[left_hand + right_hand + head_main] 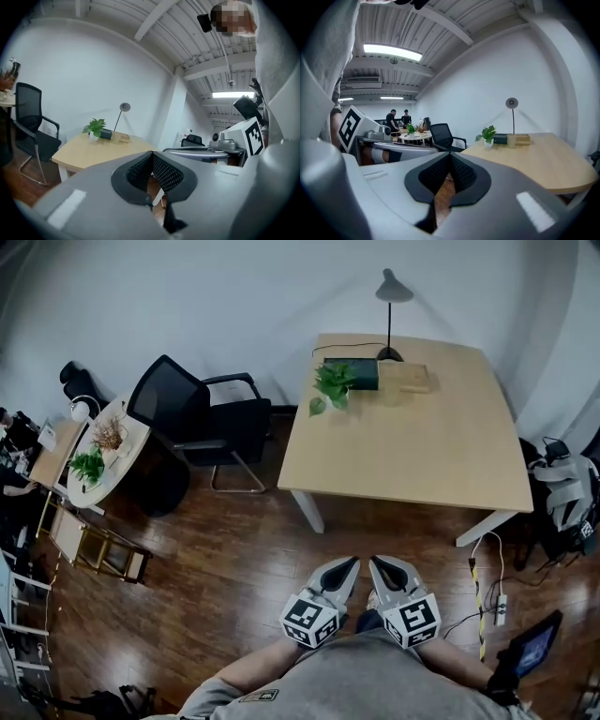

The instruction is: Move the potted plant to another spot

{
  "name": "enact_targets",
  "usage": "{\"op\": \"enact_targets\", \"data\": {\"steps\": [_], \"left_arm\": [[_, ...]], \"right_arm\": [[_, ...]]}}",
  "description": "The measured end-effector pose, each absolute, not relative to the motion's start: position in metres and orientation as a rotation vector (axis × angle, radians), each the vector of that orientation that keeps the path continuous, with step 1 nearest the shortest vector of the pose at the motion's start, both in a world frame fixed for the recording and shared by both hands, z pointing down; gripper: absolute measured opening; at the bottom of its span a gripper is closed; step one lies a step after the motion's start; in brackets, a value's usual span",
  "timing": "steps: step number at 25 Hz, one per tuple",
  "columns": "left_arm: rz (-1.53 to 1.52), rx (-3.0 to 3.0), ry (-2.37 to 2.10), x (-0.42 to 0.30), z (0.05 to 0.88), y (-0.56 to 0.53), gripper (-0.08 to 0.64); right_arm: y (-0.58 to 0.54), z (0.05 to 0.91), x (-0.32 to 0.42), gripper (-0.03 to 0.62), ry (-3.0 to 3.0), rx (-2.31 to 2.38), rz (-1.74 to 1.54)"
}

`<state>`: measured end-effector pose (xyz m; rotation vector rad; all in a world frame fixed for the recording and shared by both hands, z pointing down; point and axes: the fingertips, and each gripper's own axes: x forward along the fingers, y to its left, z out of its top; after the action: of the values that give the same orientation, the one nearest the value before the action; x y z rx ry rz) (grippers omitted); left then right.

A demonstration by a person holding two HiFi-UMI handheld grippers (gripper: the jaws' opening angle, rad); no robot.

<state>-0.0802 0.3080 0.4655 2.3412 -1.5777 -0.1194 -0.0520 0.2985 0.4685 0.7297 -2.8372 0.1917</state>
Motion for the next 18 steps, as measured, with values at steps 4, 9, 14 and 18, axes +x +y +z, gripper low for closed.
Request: {"op": "enact_targets", "data": {"steps": [4, 9, 14, 18], "left_arm": [[-0.135, 2.321, -1.625, -0.082, 0.461, 0.257, -0.006], [-0.142, 2.291, -1.663, -0.082, 0.460, 0.207, -0.006], [-0.119, 2.254, -1.704, -0.097, 0.460, 0.178, -0.006], [-0.110, 2.226, -1.723, -0.123, 0.463, 0.156, -0.006]], "right_arm": [[0.252, 0.467, -0.052, 0.005, -2.848, 0.680, 0.191], [0.200, 0.468, -0.055, 0.005, -2.860, 0.614, 0.179], [0.165, 0.470, -0.065, 0.005, -2.867, 0.581, 0.192], [0.140, 0.470, -0.089, 0.005, -2.872, 0.556, 0.198]]}}
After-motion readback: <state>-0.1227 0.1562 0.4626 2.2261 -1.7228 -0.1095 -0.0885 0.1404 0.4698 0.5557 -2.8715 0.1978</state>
